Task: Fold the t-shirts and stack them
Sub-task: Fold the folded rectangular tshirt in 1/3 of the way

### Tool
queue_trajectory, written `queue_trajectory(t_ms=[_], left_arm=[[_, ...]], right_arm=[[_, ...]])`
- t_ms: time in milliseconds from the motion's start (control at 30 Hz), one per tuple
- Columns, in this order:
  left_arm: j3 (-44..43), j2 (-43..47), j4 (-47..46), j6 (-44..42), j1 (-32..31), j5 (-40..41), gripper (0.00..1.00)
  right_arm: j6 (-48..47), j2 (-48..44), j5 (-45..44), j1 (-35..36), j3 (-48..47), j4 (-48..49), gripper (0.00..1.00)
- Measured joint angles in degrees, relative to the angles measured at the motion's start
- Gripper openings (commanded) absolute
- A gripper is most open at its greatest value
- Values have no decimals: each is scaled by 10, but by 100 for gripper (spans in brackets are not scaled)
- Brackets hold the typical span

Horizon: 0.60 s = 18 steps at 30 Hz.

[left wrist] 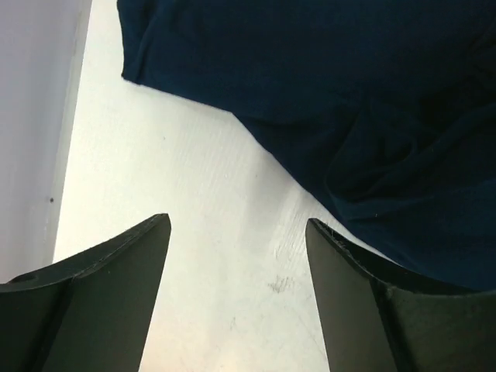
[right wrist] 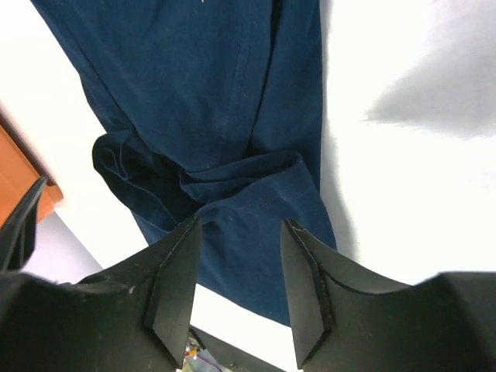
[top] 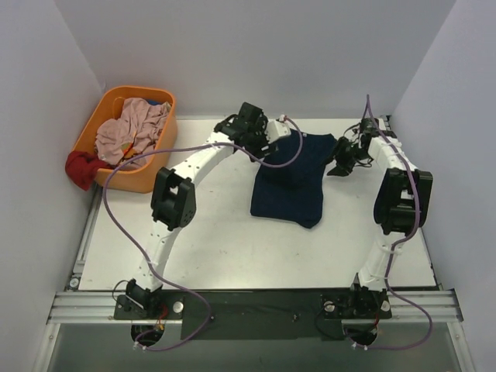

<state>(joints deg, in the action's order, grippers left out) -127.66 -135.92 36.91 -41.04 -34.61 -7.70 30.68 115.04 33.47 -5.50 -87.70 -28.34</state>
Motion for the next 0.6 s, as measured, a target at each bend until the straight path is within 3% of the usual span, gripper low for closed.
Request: queue_trajectory(t_ms=[100, 200, 300, 400, 500, 600], left_arm=[[9, 20, 11, 16, 23, -37, 64], [91, 78, 27, -11, 33, -80, 61], [242, 181, 50, -91, 8, -114, 66], [340, 242, 72, -167, -41, -136, 72], [395, 254, 74, -215, -87, -150, 75], [429, 253, 51, -237, -92, -147, 76]], right_arm=[[-15, -6, -14, -10, -20, -18, 47], [-36, -32, -36, -17, -17, -47, 48], [-57, -104, -61, -16, 46, -57, 46], [-70, -202, -76, 14, 157, -61, 43], [-65, -274, -76, 69, 269, -45, 37], [-42, -304, -56, 104, 363, 0, 36]])
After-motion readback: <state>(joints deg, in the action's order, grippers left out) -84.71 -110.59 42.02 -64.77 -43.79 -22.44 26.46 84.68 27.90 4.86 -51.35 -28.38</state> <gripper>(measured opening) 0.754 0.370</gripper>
